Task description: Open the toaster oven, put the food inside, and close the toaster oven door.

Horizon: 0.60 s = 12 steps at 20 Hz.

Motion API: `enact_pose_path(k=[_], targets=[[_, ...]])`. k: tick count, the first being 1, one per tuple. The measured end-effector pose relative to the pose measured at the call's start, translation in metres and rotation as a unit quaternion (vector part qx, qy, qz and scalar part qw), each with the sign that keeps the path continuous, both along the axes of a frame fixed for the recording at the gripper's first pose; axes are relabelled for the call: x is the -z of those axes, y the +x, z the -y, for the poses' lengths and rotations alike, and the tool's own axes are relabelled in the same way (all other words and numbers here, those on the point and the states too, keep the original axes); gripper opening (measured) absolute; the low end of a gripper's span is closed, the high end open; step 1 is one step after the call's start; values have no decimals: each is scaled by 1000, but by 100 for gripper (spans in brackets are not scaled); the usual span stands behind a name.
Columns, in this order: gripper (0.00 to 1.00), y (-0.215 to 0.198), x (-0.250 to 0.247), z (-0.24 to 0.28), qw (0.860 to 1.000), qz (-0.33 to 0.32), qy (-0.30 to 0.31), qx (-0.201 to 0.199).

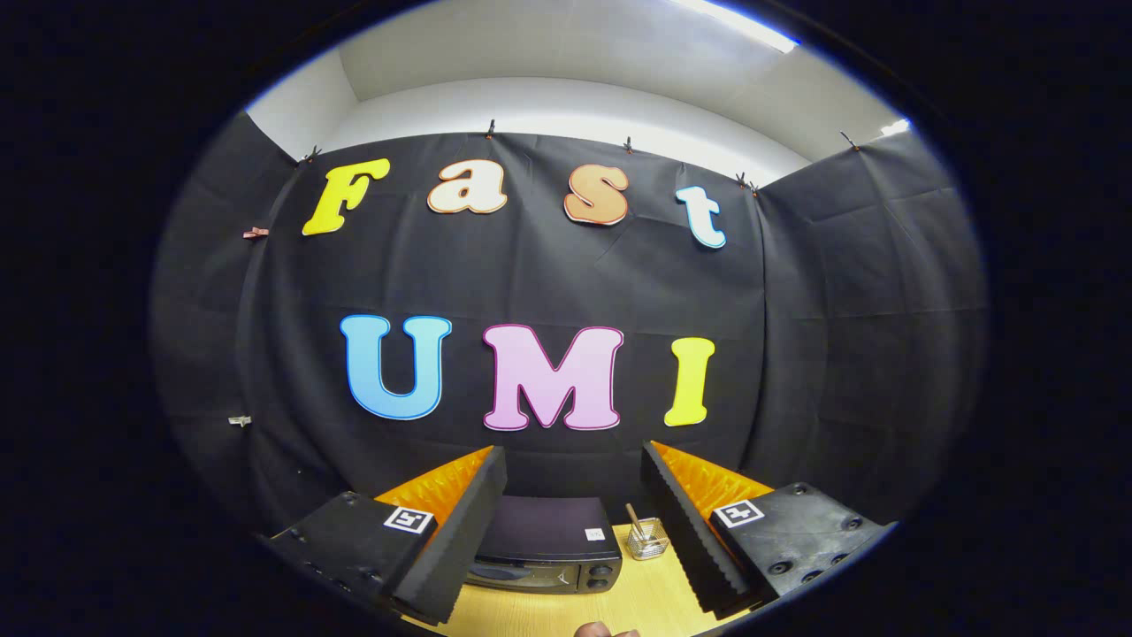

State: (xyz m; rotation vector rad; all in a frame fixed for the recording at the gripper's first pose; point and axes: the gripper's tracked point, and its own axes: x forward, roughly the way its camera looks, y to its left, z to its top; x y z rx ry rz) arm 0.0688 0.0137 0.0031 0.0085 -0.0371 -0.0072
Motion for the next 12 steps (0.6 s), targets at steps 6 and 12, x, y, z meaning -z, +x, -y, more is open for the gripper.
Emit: enact_pose_path(k=[6, 12], targets=[[99, 1, 2, 1, 1000, -2, 0, 4], [99, -1, 2, 1, 1000, 1, -8, 7]])
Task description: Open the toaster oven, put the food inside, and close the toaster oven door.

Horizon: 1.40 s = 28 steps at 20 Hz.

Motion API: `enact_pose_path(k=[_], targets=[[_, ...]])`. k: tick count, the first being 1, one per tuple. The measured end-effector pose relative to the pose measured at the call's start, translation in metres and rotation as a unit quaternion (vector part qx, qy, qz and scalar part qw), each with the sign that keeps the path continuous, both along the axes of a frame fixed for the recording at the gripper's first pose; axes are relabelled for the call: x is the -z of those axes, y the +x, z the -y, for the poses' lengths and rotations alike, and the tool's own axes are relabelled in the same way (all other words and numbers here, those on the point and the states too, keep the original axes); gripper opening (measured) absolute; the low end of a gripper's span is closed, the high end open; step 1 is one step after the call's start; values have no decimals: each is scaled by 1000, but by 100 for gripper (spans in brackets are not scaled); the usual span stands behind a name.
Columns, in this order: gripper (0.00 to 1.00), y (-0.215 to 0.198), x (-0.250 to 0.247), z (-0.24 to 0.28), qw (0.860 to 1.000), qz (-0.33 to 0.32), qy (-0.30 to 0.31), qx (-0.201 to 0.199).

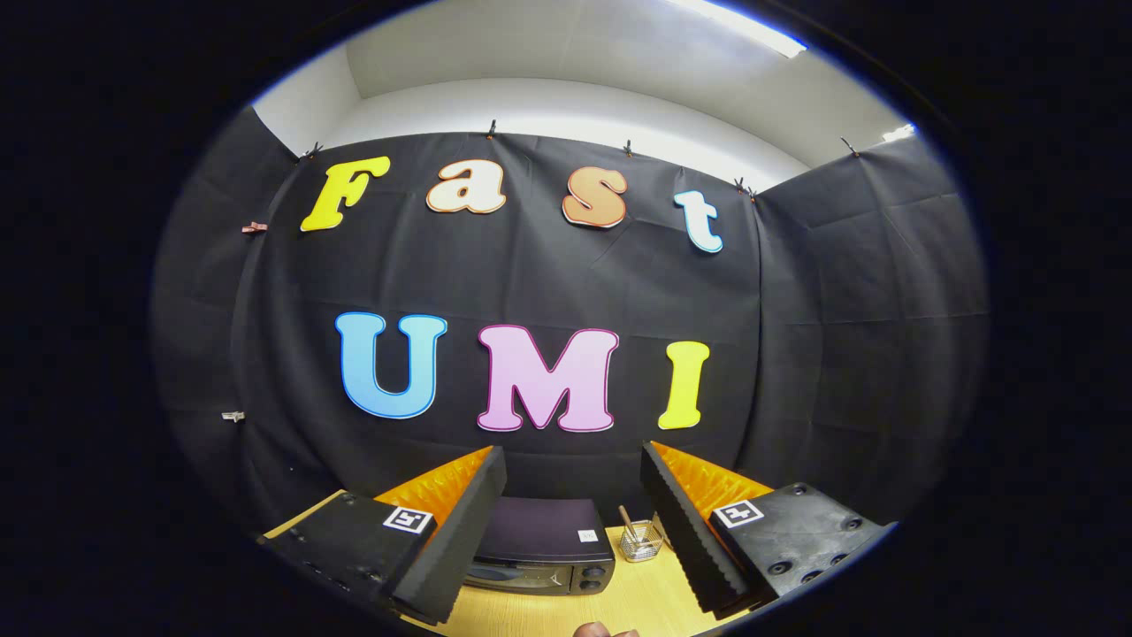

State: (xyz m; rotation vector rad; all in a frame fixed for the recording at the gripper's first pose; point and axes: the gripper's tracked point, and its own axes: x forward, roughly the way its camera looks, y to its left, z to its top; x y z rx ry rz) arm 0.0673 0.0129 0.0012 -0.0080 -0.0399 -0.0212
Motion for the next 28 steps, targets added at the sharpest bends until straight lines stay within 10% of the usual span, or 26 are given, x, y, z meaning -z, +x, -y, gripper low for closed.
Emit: enact_pose_path(k=[28], targets=[[99, -13, 7, 6, 1000, -9, -3, 0]])
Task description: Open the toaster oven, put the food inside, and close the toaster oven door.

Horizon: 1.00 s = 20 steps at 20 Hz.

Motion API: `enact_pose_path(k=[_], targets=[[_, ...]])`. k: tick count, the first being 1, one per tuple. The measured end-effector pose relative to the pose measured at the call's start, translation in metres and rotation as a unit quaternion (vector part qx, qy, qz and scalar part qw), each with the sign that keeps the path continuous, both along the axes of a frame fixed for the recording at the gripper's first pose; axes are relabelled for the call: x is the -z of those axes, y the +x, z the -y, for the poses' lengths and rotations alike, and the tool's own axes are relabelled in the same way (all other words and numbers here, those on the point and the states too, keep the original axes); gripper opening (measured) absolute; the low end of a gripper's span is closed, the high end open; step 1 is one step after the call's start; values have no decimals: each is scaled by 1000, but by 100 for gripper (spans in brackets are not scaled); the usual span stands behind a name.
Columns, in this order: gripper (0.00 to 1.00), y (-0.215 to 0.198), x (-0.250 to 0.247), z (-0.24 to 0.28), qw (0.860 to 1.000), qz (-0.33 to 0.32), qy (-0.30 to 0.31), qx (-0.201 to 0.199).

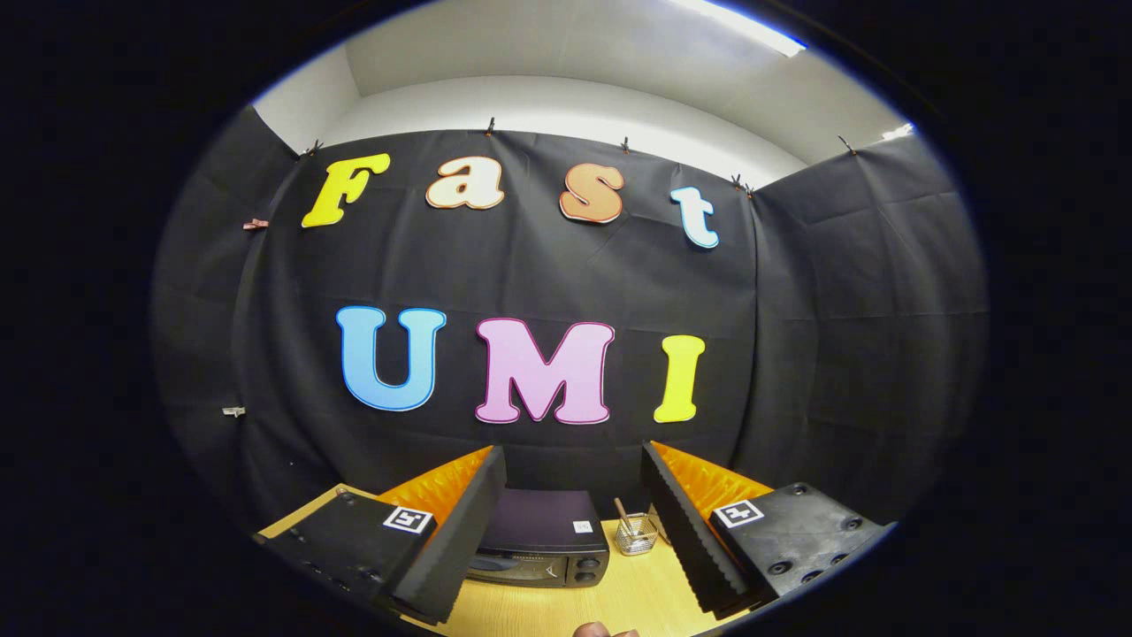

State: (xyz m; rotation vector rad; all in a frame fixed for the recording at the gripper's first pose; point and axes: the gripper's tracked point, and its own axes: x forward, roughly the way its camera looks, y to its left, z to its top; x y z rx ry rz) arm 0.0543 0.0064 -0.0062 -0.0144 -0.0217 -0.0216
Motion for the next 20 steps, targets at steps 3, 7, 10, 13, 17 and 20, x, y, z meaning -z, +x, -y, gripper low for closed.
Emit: enact_pose_path(k=[3, 7, 10, 13, 17, 20], targets=[[99, -1, 3, 1, 1000, -3, 2, 0], [99, 0, 4, 1, 1000, -4, 0, 0], [99, 2, 3, 1, 1000, -4, -3, -1], [99, 3, 3, 1, 1000, -3, -3, 0], [99, 2, 4, 0, 1000, -3, -9, 0], [99, 1, 4, 0, 1000, -1, -10, 0]])
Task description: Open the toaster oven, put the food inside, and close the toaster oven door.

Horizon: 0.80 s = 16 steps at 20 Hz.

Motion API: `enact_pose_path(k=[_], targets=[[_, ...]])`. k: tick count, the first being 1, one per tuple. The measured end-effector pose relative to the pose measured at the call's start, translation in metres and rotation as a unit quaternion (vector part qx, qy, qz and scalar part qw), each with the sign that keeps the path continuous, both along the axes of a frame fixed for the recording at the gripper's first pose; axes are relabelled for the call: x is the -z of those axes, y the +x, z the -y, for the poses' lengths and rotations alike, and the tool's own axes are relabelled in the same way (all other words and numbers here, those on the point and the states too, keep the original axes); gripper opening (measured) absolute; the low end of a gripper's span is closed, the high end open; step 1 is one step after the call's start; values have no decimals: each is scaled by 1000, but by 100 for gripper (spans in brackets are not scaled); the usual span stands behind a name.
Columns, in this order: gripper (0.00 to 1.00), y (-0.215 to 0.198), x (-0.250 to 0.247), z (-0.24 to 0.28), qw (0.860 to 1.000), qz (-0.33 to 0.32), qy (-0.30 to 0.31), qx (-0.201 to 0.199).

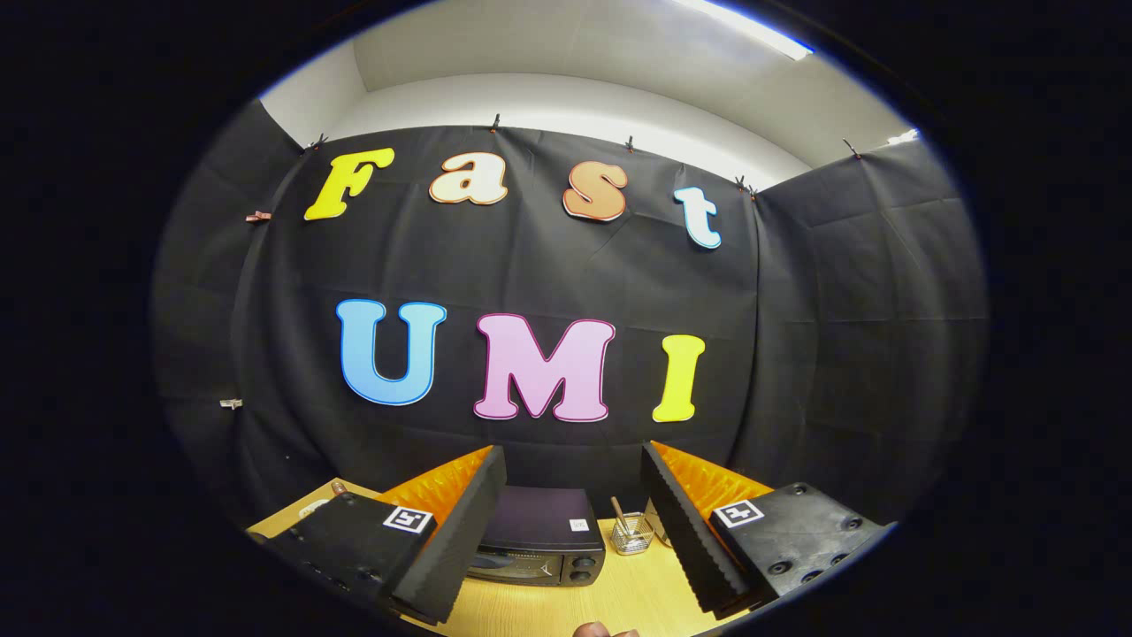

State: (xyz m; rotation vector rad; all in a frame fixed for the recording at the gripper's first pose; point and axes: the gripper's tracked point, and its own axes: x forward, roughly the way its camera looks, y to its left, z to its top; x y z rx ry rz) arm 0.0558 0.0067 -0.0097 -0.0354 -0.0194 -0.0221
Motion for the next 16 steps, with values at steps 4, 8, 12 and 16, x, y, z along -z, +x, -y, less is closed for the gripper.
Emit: enact_pose_path(k=[4, 8, 12, 16], targets=[[99, -2, -1, 1, 1000, 0, 3, 1], [99, -4, -2, 3, 1000, 2, 2, 4], [99, -6, -3, 5, 1000, 4, 2, 5], [99, -7, -6, 9, 1000, 7, 4, 6]])
